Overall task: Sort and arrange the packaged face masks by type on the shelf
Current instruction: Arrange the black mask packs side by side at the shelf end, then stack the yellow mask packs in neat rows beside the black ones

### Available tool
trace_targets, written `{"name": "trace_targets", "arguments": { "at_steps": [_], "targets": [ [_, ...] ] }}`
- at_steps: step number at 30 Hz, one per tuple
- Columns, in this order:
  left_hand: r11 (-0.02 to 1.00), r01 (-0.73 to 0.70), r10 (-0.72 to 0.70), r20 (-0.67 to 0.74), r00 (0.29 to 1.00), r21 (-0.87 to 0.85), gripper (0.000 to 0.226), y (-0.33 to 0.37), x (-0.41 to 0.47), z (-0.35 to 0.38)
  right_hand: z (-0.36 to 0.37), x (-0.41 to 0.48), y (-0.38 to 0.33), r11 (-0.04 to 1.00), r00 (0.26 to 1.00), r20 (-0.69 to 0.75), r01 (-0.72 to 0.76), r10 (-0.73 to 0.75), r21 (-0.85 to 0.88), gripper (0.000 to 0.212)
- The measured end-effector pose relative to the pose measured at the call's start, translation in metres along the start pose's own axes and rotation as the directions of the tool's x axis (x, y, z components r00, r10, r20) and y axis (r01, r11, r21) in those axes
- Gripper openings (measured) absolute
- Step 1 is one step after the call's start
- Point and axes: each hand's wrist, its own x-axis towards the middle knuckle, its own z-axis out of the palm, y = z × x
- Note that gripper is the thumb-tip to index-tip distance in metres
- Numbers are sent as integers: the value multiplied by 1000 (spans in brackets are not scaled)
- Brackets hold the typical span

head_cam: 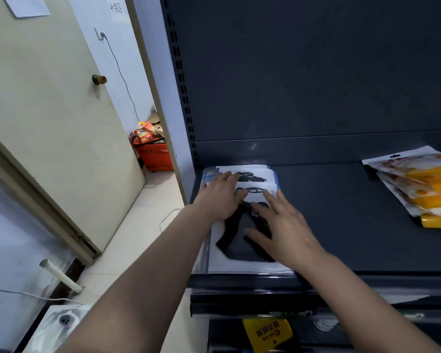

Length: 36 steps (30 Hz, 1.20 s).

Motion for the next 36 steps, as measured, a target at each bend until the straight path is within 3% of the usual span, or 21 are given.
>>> {"name": "trace_targets", "arguments": {
  "at_steps": [6,15,21,28,33,36],
  "targets": [
    [990,22,-44,163,986,136,63,-6,34,10,7,-3,3,993,996,70,-58,51,105,67],
    [994,44,-52,86,995,96,55,-2,25,15,1,-3,5,992,994,94,-66,55,111,61],
    [997,-74,73,6,997,29,44,45,25,15,-23,-7,43,997,996,-55,-70,69,-15,45],
    [973,-224,227,82,970,-52,50,127,37,32,-58,-38,109,951,978,-183,-148,100,-273,41],
    [948,-268,281,61,958,-171,49,199,48,45,-93,-66,164,935,931,-341,-227,127,-272,39],
    [924,-188,205,19,978,-333,49,238,59,54,-118,-80,199,932,873,-468,-274,137,-239,35]
  ]
}}
